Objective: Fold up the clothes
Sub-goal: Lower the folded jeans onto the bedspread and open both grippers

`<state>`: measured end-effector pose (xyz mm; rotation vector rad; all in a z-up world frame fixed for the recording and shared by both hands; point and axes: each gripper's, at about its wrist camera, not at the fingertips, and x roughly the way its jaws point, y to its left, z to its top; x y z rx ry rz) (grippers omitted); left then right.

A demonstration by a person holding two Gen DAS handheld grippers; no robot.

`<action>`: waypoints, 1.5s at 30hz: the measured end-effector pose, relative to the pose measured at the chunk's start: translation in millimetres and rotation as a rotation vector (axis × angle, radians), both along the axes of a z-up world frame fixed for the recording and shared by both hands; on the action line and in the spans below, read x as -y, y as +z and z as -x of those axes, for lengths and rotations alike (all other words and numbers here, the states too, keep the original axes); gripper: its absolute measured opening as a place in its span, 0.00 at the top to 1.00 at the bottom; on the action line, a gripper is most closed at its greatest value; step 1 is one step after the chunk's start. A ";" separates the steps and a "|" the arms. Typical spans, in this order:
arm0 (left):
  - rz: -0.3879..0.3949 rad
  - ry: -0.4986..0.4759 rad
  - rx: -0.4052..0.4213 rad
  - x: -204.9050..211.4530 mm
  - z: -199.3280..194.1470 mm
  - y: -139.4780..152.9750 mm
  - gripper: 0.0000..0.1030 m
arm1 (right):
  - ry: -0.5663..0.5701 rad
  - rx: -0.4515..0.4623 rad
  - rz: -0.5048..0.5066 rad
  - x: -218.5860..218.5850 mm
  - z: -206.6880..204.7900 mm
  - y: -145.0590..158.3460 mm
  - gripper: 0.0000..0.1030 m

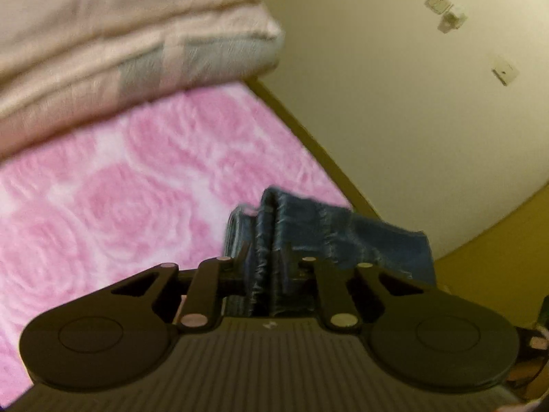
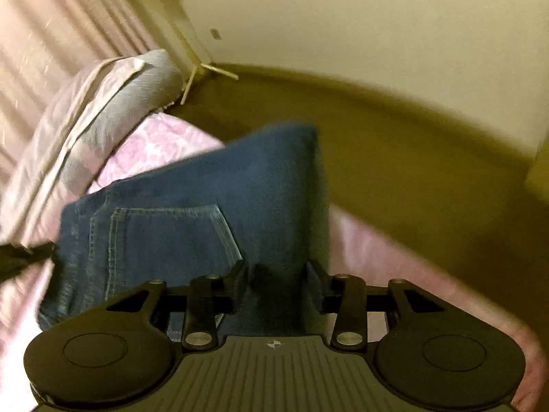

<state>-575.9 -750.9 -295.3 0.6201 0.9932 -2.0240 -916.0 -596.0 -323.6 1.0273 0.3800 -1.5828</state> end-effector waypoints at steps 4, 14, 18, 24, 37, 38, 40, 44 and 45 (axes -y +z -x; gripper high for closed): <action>0.058 -0.147 0.117 -16.8 38.6 1.0 0.98 | 0.113 -0.074 0.017 7.5 -29.7 7.1 0.60; 0.071 -0.111 0.326 9.3 77.9 -63.5 0.97 | 0.222 -0.219 -0.076 66.4 -81.3 -39.7 0.61; 0.077 -0.128 0.350 5.9 81.6 -42.5 0.99 | 0.209 -0.169 -0.108 72.1 -73.1 -26.4 0.60; 0.154 -0.125 0.315 8.6 89.5 -17.3 0.99 | 0.110 -0.191 0.030 75.4 -41.5 5.4 0.60; 0.135 -0.065 0.281 32.8 75.8 -41.4 0.99 | 0.076 -0.145 0.027 77.8 -6.9 -11.1 0.60; 0.154 -0.055 0.284 24.0 68.9 -33.8 1.00 | 0.080 -0.135 0.031 73.6 -6.7 -8.9 0.60; 0.185 -0.058 0.282 -2.6 53.6 -18.2 1.00 | 0.088 -0.115 0.039 65.2 -6.3 -4.4 0.60; 0.166 -0.081 0.274 -62.2 31.7 -1.8 1.00 | 0.137 -0.084 0.024 11.6 -26.3 9.0 0.60; 0.148 -0.082 0.266 -74.8 28.7 -0.8 1.00 | 0.153 -0.080 0.010 -1.9 -34.1 9.5 0.60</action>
